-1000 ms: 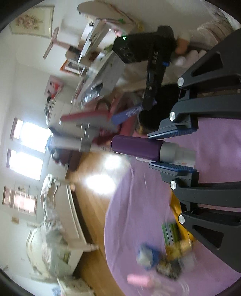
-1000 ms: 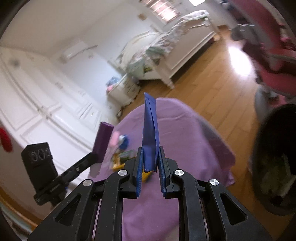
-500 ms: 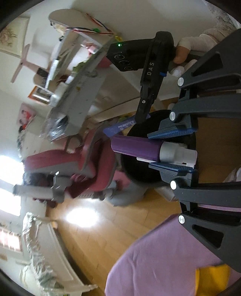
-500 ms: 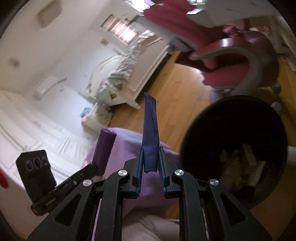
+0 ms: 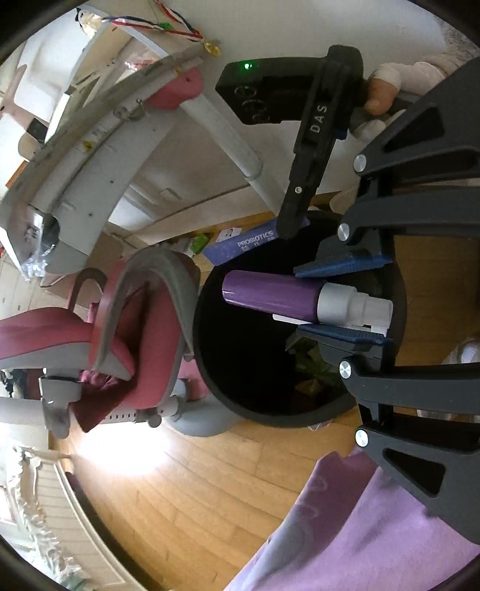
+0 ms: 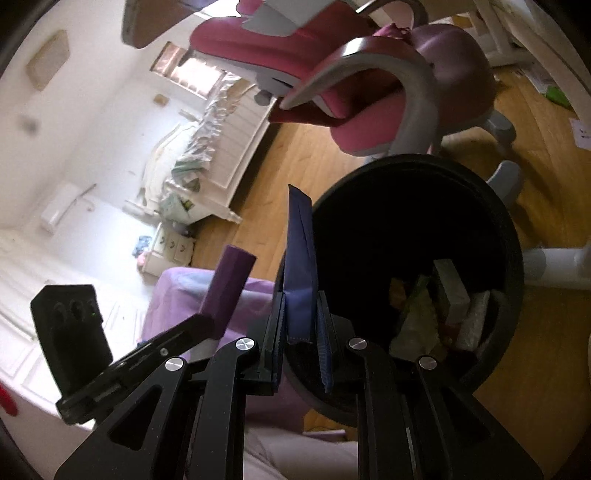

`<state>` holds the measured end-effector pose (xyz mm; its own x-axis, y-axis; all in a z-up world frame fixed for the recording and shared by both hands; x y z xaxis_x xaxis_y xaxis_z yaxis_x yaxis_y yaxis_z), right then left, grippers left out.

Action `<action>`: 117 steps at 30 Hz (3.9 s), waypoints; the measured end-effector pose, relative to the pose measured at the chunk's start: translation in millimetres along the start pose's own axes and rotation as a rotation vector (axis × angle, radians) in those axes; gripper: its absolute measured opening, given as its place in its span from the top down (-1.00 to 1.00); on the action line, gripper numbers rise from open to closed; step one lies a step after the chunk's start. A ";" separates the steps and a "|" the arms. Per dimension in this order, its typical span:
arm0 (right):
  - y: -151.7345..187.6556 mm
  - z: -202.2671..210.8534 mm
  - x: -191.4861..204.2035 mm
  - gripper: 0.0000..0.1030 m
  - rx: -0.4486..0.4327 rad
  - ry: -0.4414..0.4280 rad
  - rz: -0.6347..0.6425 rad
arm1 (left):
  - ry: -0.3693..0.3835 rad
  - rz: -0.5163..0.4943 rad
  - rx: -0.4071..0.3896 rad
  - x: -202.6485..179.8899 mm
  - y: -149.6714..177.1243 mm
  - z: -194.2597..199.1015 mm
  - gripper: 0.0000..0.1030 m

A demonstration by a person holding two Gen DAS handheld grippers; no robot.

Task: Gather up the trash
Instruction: 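Carry both items over the black bin and open both tools to drop them, then grasp the pink hair roller with the left tool while the right tool grasps the white cap, then carry both items over the black bin and open both tools to drop them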

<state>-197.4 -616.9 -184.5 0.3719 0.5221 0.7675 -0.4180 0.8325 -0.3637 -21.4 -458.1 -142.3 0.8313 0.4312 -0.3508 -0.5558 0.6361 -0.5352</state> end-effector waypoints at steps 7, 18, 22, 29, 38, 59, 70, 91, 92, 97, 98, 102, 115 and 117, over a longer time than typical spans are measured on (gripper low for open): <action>0.8 -4.9 -10.9 0.68 0.006 0.017 -0.020 | -0.013 -0.009 0.022 -3.5 -0.3 -14.3 0.50; -1.8 -4.4 -18.0 0.03 -0.014 0.082 -0.039 | -0.100 -0.026 0.020 -4.4 -6.2 -10.5 -0.14; -2.3 -2.8 -10.4 0.03 -0.023 0.084 -0.022 | -0.098 -0.015 -0.019 -2.1 -10.0 9.5 -0.19; 4.6 -12.9 25.6 0.03 0.004 0.067 0.048 | -0.112 0.057 -0.092 20.8 -8.0 57.4 -0.19; 28.6 -38.0 110.6 0.03 0.070 0.024 0.209 | -0.186 0.221 -0.221 95.4 19.1 149.5 -0.20; 177.5 -165.6 392.3 0.03 0.311 -0.162 0.927 | -0.526 0.637 -0.392 343.7 122.4 316.0 -0.16; 220.1 -269.5 457.7 0.03 0.384 -0.128 1.202 | -0.560 0.620 -0.343 399.1 124.6 311.4 0.08; 217.9 -282.0 468.0 0.26 0.469 -0.211 1.075 | -0.486 0.639 -0.431 377.5 143.2 333.1 0.43; 213.4 -271.1 466.3 0.25 0.466 -0.229 1.039 | -0.478 0.635 -0.443 368.6 143.9 337.2 0.43; 187.3 -212.1 451.7 0.25 0.413 -0.299 0.873 | -0.455 0.581 -0.484 318.0 140.4 347.4 0.43; 183.7 -201.1 447.6 0.25 0.399 -0.308 0.851 | -0.445 0.567 -0.494 303.9 138.8 349.2 0.43; 162.5 -160.5 424.9 0.25 0.350 -0.339 0.744 | -0.418 0.528 -0.527 261.6 131.9 352.3 0.43; 101.2 -40.8 326.5 0.25 0.154 -0.323 0.508 | -0.303 0.337 -0.504 136.8 89.4 296.3 0.43; 94.3 -26.9 307.6 0.25 0.129 -0.315 0.480 | -0.276 0.294 -0.481 114.9 79.6 277.3 0.43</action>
<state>-100.1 -372.8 3.0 -0.1400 0.7381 0.6600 -0.5834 0.4771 -0.6573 27.8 -180.5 -12.1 0.5760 0.7346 -0.3585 -0.6418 0.1348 -0.7549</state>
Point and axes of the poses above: each gripper's, at about its wrist camera, not at the fingertips, and z roughly against the way its jaws point, x to its left, y to its underside, the point moved 7 cm from there along -z, roughly the way its jaws point, and after that the axes turned 1 degree about -y, right-handed, at the moved point
